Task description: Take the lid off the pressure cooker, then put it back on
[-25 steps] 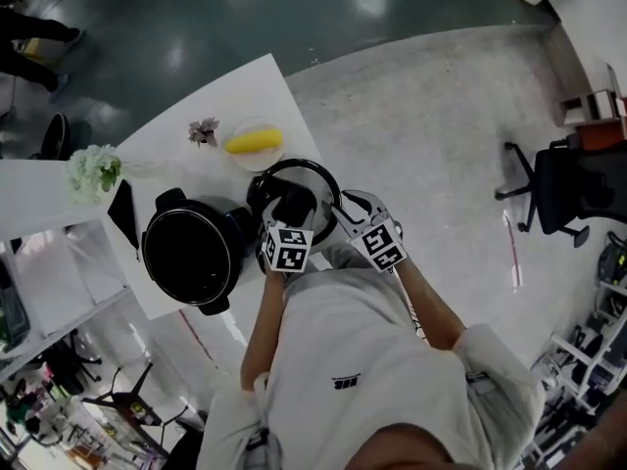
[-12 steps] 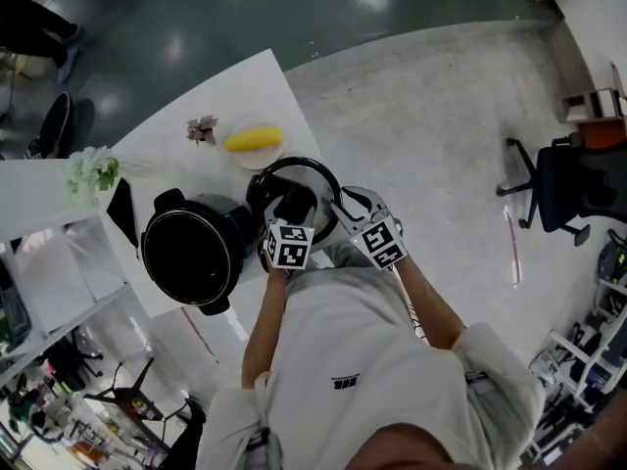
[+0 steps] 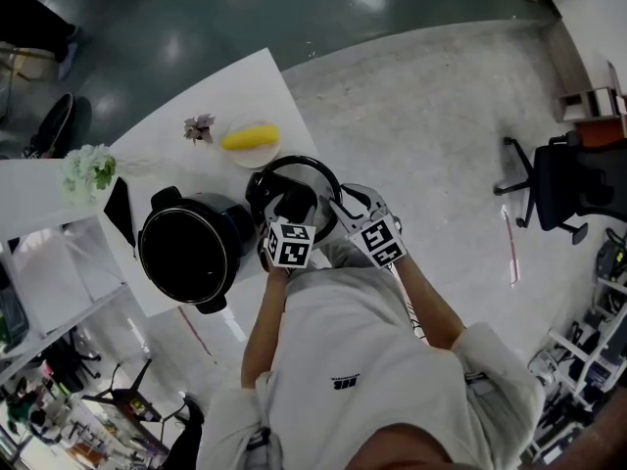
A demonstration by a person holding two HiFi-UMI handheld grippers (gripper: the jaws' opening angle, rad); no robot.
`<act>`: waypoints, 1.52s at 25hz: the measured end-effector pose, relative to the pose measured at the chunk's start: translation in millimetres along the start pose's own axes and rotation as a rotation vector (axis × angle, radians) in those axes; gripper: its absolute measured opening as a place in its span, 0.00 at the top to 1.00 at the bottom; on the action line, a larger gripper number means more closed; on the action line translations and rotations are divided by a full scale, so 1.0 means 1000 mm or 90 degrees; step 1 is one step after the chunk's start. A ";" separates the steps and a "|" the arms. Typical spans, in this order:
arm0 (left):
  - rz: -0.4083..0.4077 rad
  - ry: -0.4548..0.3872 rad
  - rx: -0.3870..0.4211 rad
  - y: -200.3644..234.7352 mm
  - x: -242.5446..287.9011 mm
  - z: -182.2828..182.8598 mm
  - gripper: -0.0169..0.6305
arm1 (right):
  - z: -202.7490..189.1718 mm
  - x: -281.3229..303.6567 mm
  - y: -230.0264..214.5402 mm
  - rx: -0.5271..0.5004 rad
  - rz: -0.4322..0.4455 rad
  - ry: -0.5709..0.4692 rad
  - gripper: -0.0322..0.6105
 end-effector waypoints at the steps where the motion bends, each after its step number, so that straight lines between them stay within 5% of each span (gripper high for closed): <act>1: 0.000 -0.002 0.001 -0.001 -0.001 0.001 0.53 | 0.000 -0.001 0.000 -0.001 -0.001 -0.001 0.73; 15: -0.002 -0.041 -0.001 -0.010 -0.037 0.029 0.53 | 0.015 -0.019 0.004 -0.019 0.013 -0.028 0.73; 38: 0.050 -0.110 -0.030 0.007 -0.147 0.106 0.53 | 0.126 -0.071 0.021 -0.123 0.107 -0.120 0.73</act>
Point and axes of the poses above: the fingertips, and each gripper's own axes: x forward along the fingers, y to its left, z out of its top, the point moved 5 cm from there along -x, backward along the fingers, and after that the axes turned 5 degrees about x, right-handed, at the moved point
